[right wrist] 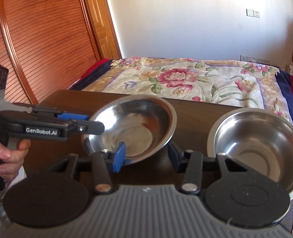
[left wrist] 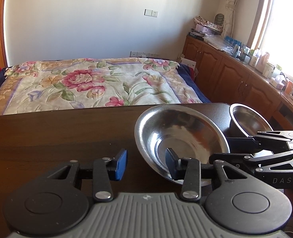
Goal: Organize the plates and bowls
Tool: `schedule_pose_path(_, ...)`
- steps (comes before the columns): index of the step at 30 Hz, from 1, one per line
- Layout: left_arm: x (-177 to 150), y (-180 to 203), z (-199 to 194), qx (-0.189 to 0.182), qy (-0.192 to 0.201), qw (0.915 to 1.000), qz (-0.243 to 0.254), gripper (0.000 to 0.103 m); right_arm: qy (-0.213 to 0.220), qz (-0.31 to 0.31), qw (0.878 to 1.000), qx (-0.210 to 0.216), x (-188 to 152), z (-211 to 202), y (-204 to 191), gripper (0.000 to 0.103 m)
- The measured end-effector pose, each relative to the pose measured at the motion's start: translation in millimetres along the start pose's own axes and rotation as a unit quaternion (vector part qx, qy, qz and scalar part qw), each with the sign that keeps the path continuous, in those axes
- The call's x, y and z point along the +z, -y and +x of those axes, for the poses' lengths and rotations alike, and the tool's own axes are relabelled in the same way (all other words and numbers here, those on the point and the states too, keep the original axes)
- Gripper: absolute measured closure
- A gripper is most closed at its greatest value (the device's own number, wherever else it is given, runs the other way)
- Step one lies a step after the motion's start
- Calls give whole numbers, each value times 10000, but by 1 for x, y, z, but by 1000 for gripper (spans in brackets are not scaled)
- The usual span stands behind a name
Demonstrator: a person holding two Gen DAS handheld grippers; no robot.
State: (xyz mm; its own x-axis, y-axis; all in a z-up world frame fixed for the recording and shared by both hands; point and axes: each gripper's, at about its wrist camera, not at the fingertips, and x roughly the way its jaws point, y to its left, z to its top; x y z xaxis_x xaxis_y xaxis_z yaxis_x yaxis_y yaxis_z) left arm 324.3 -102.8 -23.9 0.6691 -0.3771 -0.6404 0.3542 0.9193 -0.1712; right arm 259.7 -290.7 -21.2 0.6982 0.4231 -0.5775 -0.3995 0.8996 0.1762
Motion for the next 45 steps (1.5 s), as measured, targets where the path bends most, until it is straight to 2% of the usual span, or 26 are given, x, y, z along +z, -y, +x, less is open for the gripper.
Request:
schedule_pose_path(6, -1, 0, 2, 13, -20, 10000, 18, 73, -66, -13, 10000, -17, 3, 6, 1, 57)
schedule_pose_path(13, -1, 0, 3, 13, -26, 10000, 23, 81, -164, -183, 9997, -72, 5, 10, -2, 62)
schedule_pose_path(19, 0, 0, -1, -22, -4, 10000, 60, 81, -161, -201, 9996, -115, 7, 10, 4, 71)
schedule_pose_path(30, 2, 7, -25, -157, 195, 9996, 106, 81, 48, -217, 9998, -27, 8, -3, 3, 73)
schedule_pose_path(45, -8, 26, -84, -370, 590, 9971, 293, 81, 395, -272, 9988, 87, 8, -44, -11, 74)
